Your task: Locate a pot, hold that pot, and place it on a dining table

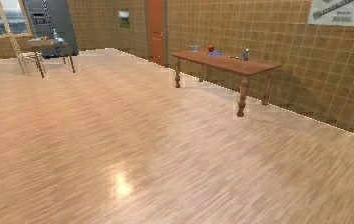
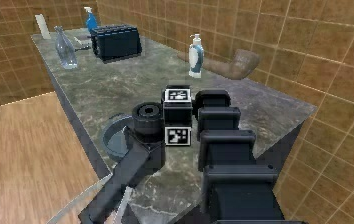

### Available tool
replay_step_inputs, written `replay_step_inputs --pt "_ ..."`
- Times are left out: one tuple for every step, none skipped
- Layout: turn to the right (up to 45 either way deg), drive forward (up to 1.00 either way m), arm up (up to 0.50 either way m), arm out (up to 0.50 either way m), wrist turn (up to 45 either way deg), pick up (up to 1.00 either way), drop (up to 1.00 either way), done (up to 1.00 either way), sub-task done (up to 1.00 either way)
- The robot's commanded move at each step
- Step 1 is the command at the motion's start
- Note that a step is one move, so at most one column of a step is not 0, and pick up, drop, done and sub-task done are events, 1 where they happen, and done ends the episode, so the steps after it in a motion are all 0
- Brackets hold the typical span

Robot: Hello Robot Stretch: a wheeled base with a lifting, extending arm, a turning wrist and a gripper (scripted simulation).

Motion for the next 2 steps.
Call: replay_step_inputs --pt "0.0 0.00 0.00 0.00 45.0 0.00 0.00 0.00 0.00" --pt "0.0 0.00 0.00 0.00 45.0 0.00 0.00 0.00 0.00"
